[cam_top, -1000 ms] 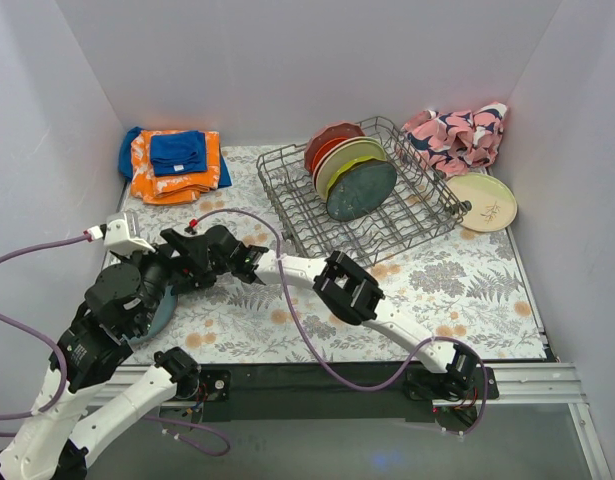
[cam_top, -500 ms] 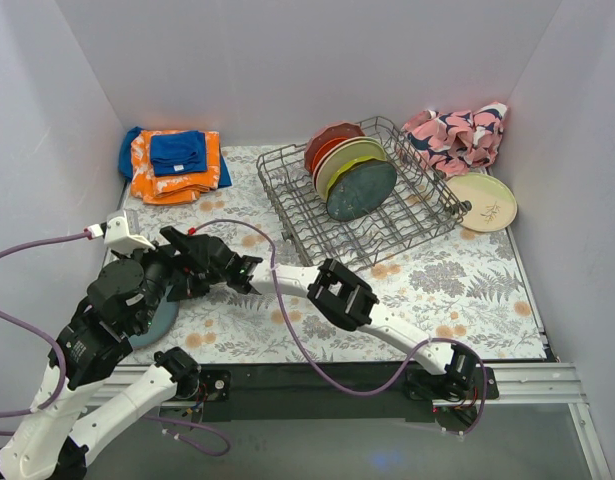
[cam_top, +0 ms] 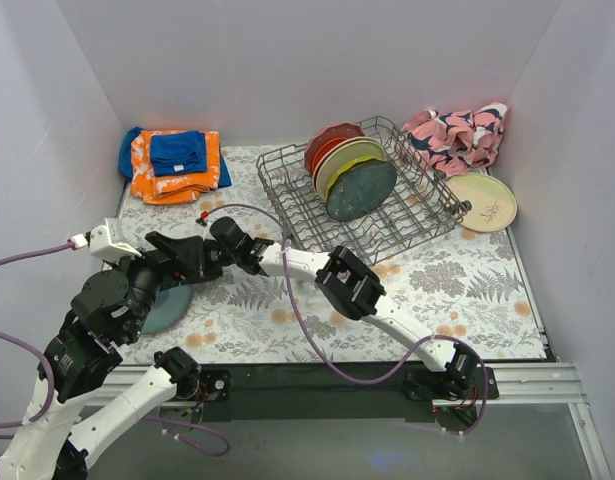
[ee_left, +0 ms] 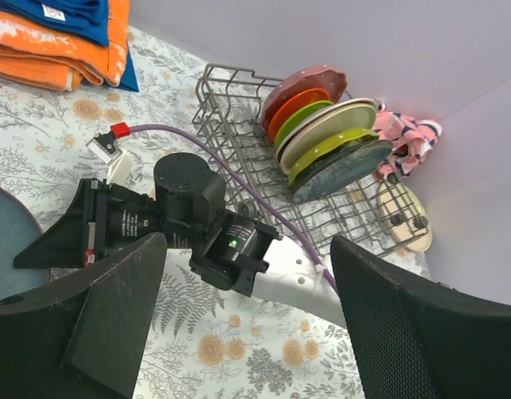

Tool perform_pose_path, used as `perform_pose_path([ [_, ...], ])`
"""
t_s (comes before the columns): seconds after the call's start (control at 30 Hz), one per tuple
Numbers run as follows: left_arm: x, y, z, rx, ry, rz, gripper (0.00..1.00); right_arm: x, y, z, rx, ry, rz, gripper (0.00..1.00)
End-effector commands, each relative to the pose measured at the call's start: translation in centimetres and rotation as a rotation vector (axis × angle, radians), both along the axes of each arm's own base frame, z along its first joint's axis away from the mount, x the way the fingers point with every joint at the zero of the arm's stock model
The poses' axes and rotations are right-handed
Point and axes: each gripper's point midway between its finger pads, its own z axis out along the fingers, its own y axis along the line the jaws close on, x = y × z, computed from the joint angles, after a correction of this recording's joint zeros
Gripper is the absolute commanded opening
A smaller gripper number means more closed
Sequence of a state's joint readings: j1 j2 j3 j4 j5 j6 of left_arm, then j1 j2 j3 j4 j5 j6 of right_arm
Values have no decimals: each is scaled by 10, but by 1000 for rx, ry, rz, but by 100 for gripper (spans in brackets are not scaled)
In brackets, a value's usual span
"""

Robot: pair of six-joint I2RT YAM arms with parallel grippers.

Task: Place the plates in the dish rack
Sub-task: Grab a plate with the right arm, then pass the plate from the right arm to the left

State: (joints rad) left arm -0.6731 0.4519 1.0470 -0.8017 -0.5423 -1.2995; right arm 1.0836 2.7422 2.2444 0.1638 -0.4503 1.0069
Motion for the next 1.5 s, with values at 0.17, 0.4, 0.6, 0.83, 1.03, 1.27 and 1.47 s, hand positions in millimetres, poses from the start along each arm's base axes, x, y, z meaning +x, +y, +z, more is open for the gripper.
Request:
perform_pose_path([
  [0.17,-20,13,51,-125,-136,-12,78,2,-26,195,247,-243,68,1],
  [0.4,-11,0,60,-69,-130,-52,79,18,-76,252,274,-324,71,1],
  [0.6,-4,-10,72,-54,-171,-83,79,44,-129,285,271,-401,38,1],
  [0.83,17,-32,66,-10,-152,-114,79,75,-214,312,240,-511,6,1],
  [1.03,45,-71,61,12,-117,-198,84,92,-288,313,234,-554,3,1],
  [1.27,76,-118,57,35,-75,-303,90,80,-355,318,275,-670,57,1],
  [1.47,106,-108,63,-31,-49,-330,91,78,-400,317,284,-669,30,1],
])
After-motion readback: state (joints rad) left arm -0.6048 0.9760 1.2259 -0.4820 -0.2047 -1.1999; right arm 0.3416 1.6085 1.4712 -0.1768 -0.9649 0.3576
